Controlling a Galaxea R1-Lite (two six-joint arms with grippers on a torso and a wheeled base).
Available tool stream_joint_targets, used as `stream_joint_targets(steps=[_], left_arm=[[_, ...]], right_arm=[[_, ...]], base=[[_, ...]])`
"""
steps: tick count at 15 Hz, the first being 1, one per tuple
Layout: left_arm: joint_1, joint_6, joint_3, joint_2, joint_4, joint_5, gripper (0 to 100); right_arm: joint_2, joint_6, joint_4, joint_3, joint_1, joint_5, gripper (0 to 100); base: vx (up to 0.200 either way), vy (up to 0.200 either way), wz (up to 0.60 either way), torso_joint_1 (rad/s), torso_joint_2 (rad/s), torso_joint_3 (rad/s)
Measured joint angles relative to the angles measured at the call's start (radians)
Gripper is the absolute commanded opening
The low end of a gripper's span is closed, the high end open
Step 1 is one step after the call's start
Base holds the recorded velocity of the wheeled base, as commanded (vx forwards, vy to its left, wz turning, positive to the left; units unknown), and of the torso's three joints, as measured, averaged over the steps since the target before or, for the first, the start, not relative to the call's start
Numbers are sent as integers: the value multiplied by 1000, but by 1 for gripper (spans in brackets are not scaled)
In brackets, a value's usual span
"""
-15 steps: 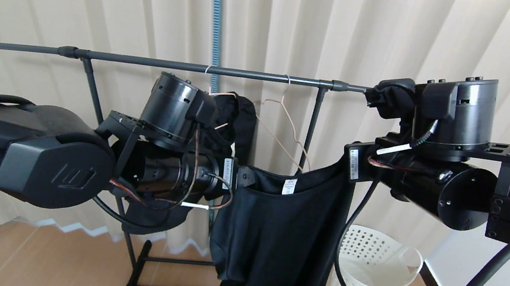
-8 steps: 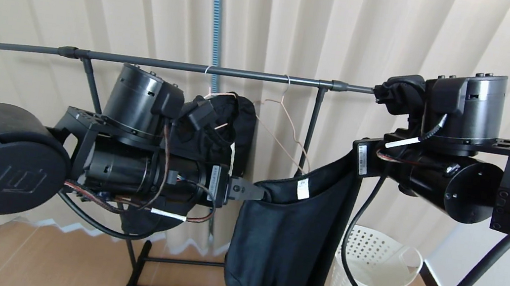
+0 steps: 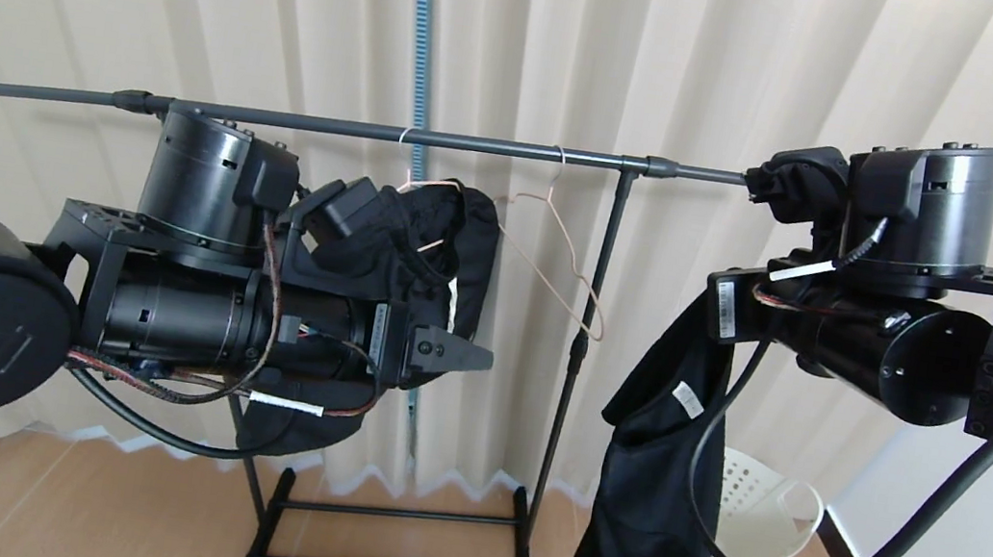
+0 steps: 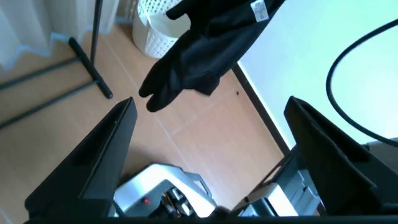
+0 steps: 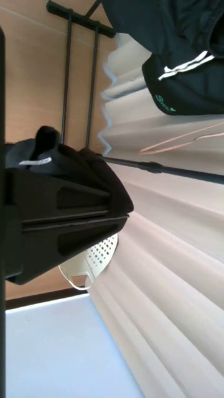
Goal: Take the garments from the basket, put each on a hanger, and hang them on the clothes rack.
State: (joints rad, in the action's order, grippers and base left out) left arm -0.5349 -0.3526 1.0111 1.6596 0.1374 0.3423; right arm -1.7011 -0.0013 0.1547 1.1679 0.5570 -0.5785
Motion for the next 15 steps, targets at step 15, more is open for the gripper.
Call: stream_joint_targets(steps=[15], left_arm=[[-15, 20, -79, 117, 203, -166, 100]], right_arm=[[21, -16, 0, -2, -30, 1, 0]], base=[[160, -160, 0, 1, 3, 2]])
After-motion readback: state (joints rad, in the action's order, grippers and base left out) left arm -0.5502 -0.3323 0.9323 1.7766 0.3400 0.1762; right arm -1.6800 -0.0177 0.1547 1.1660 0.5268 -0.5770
